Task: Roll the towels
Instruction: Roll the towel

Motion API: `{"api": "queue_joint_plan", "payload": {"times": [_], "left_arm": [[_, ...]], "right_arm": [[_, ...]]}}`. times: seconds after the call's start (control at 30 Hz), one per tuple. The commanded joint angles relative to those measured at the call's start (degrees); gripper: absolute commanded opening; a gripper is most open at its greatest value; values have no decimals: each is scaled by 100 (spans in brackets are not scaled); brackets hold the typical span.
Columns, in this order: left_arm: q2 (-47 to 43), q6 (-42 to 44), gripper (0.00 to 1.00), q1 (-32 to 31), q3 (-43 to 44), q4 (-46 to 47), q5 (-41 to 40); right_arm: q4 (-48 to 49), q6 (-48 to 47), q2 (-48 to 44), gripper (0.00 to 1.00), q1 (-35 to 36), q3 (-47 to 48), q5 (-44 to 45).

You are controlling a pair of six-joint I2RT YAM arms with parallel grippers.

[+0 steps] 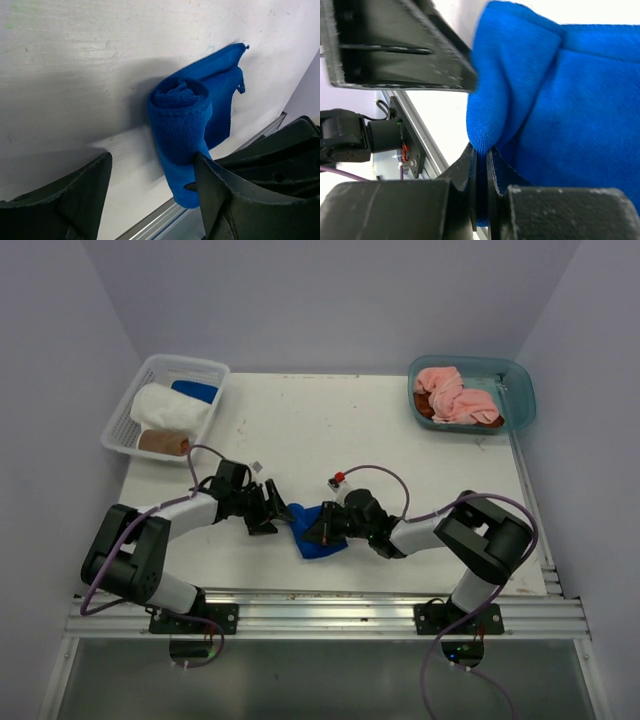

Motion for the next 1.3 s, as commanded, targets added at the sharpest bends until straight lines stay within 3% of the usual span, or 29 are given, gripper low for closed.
{"api": "queue_joint_plan", "payload": {"times": [0.0,0.3,0.67,0.93,1.1,1.2,1.27], "left_arm": [[354,-56,70,-101,305,337,2],[671,-47,66,-224,604,319,-33],[864,-126,61,-329,665,468,-16],[1190,-249,44,-584,867,513,-95],[936,-188,26,-628,1087,74,-349],[742,-179,20,-628,1123,-181,-472],[602,-223,17,-628,1088,-296,-534]], "right_arm": [[-384,-429,-253,0,17,274,-92],[-1439,-1185,-332,0,52,442,313],[-1237,-1080,-139,0,96,468,251],[-1562,-1220,-121,0,113,468,418],[-1738,-1273,-279,0,113,468,506],[-2097,-1449,-445,0,140,573,637],[-2483,-1659,-577,8,183,670,787]]}}
